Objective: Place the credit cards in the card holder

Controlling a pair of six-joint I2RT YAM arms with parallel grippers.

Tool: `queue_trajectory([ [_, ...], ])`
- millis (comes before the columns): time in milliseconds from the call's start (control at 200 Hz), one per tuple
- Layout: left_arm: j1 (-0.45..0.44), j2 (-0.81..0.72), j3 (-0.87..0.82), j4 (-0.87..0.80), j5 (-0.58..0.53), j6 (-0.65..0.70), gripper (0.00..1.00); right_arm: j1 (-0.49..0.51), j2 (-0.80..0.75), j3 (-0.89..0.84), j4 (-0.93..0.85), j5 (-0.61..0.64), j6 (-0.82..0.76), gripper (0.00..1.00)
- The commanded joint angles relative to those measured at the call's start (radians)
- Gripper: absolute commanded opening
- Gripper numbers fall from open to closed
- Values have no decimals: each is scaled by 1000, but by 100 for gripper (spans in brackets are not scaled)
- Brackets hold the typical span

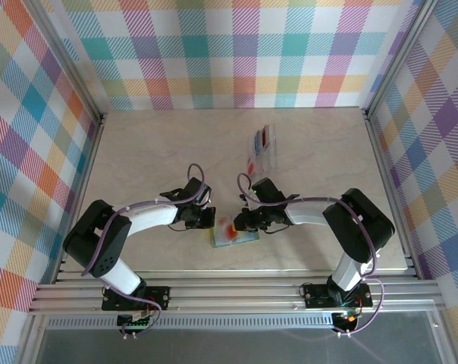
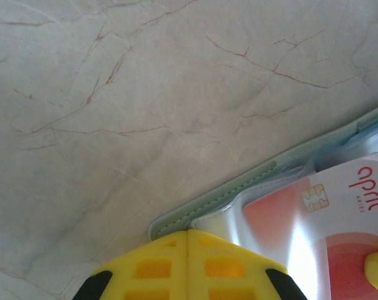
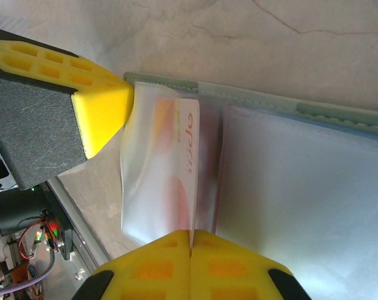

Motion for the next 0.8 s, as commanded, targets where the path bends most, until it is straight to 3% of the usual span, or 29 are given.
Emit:
queue_trajectory([
  [0,-7,9,-6,-57,-41,14,0,29,-8,-22,-3,27,-6,11],
  [100,-7,9,-7,-52,-30,12,0,37,5,-6,-40,31,-36,15],
  [265,-6,-6,-14,-37,-6,0,0,48,-19,23,-138,99,-82,31],
  [470,-4,-68,-28,-27,18,-27,5,50,-54,43,-211,142,-108,43],
  [650,1,-151,-59,-22,22,-55,11,57,-58,62,-241,179,-118,44],
  [795,1,-171,-88,26,50,-85,5,61,-48,73,-236,177,-116,40],
])
